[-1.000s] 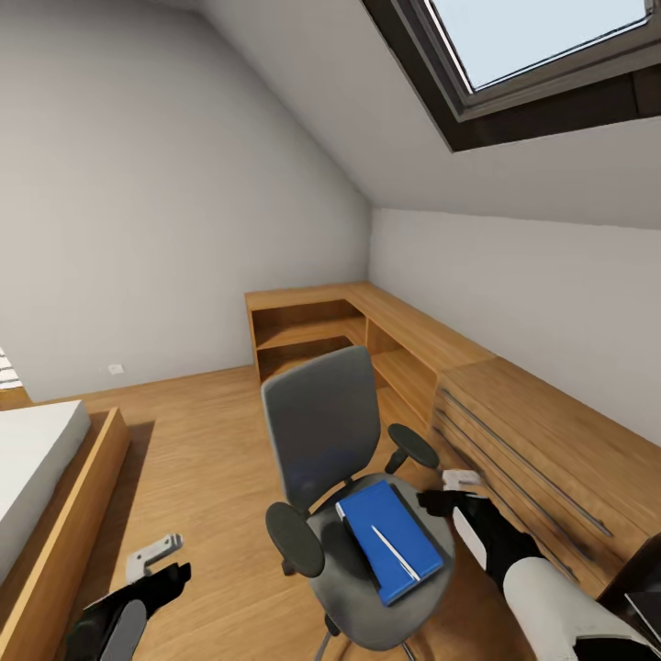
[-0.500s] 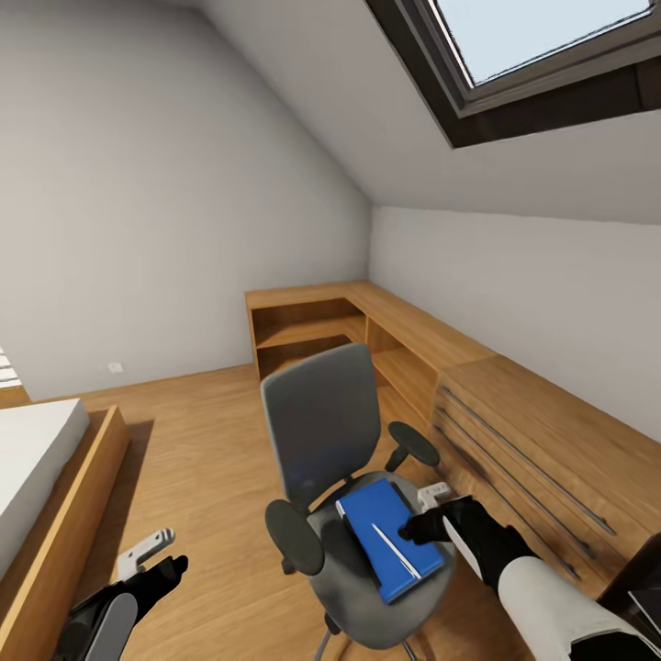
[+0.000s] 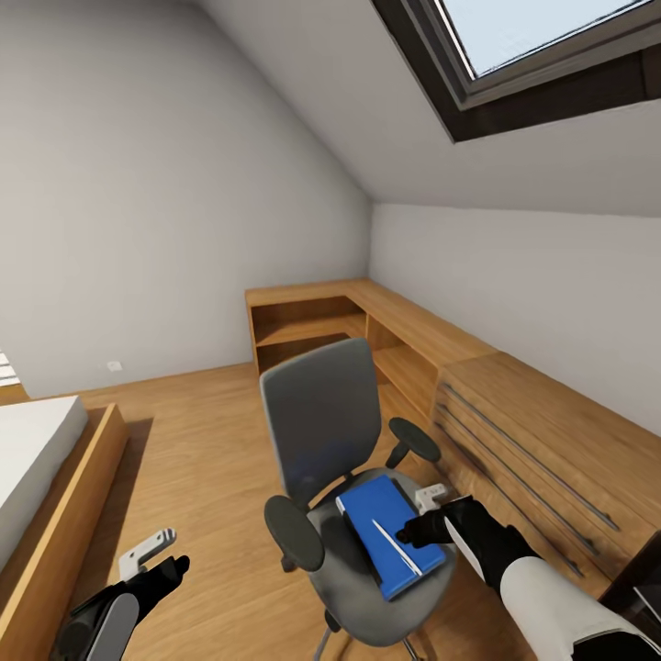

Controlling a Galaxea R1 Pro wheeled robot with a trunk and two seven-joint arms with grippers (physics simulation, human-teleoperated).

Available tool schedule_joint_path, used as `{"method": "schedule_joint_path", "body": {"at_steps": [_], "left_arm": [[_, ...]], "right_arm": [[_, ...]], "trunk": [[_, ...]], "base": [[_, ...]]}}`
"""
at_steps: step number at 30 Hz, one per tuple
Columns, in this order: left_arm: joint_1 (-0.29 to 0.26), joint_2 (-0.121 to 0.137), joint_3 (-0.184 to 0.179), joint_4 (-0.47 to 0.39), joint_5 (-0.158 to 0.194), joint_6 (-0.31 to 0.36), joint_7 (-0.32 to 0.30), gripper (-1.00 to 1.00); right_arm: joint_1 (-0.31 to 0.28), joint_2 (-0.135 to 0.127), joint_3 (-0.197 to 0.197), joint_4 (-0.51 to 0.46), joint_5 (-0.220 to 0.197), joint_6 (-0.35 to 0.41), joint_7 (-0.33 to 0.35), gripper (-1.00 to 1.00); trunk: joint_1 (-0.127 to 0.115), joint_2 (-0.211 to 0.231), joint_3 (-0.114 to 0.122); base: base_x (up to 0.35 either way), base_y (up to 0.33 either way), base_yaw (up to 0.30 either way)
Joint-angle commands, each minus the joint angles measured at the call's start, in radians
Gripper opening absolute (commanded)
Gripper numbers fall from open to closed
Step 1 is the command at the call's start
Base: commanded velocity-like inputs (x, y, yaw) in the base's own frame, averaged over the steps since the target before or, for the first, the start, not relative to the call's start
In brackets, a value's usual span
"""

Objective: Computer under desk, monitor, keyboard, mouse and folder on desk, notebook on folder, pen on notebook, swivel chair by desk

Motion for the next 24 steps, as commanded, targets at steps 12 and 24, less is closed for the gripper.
{"method": "schedule_joint_path", "body": {"at_steps": [12,24], "left_arm": [[-0.001,-0.001,-0.001,0.001,0.012,0.002,0.007,1.00],[-0.001,-0.001,-0.001,0.004,0.012,0.002,0.008,1.00]], "right_arm": [[0.000,-0.002,0.002,-0.002,0.010,-0.002,0.018,1.00],[0.000,-0.011,0.003,-0.001,0.010,-0.003,0.018,1.00]], "trunk": [[0.046,-0.085,-0.039],[0.092,-0.169,-0.076]], "base": [[0.000,0.000,0.000],[0.000,0.000,0.000]]}}
